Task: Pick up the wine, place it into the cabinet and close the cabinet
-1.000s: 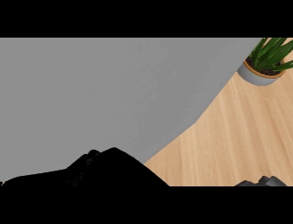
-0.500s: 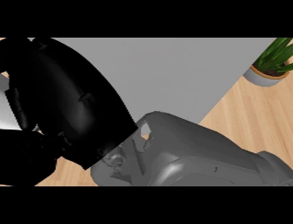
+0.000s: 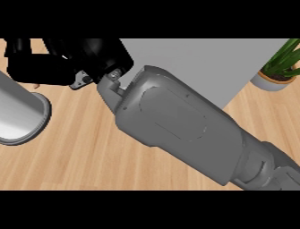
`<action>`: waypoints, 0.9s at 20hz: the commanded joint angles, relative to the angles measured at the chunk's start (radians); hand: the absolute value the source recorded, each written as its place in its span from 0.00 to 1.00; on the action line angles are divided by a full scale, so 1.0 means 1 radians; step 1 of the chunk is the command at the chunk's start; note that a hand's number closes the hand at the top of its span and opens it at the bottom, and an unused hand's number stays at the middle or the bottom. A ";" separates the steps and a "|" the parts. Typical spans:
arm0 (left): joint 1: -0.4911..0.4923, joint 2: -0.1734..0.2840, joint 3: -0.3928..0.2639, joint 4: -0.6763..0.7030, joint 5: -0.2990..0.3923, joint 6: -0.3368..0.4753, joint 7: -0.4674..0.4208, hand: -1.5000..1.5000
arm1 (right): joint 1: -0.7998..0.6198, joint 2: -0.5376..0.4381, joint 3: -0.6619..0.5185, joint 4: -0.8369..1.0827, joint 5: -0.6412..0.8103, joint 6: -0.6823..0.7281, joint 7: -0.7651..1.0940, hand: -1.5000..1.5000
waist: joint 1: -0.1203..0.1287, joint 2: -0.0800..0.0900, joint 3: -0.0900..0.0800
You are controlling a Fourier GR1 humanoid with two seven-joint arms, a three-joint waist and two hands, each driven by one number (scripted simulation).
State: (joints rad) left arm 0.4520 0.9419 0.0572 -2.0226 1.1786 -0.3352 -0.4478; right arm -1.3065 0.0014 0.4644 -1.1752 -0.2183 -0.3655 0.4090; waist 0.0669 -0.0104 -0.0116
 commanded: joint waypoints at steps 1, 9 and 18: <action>-0.002 0.004 0.027 0.010 0.011 -0.008 0.013 1.00 | 0.035 -0.040 -0.069 0.195 0.010 0.021 -0.108 1.00 | -0.013 0.029 0.010; -0.015 -0.019 0.025 0.009 0.010 0.007 0.007 1.00 | 0.061 -0.108 -0.059 0.280 0.006 0.051 -0.196 1.00 | -0.030 0.043 0.009; -0.027 -0.002 0.044 -0.026 0.027 0.041 0.031 1.00 | 0.072 -0.108 -0.053 0.351 0.025 0.044 -0.275 1.00 | -0.038 0.048 0.011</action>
